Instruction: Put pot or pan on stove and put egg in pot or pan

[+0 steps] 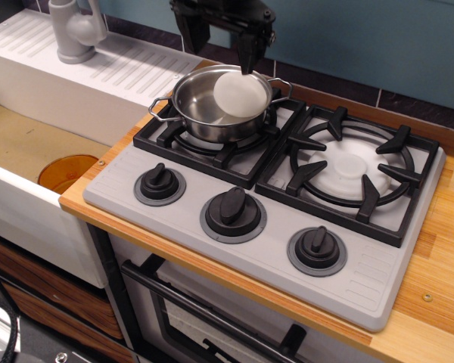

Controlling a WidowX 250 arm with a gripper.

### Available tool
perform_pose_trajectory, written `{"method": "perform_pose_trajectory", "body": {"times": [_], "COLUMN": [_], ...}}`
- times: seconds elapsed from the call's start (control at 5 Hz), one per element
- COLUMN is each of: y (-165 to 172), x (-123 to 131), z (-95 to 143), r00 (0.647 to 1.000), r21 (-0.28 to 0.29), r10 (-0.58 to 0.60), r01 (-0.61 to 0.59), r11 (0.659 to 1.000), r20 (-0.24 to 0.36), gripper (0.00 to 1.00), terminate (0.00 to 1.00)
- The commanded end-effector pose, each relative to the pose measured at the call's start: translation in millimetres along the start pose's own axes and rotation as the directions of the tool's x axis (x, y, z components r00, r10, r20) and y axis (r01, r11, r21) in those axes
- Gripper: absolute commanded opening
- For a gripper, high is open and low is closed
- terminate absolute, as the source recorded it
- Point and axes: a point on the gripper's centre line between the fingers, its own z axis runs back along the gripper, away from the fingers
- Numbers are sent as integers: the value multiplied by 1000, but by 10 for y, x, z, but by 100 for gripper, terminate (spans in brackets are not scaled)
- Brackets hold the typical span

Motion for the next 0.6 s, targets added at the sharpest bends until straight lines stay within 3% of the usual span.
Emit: {"method": "perform_pose_trajectory", "body": {"times": [0.0,0.4], "y": [-91,-249], "x": [256,285], "z": [305,183], "r00": [1000,999], "r21": [8,-29], "r10": [9,18], "r01": [-10,-17], "r11": [1000,999], "r20": [26,37], "gripper": [100,100], "terminate": [0,0]}}
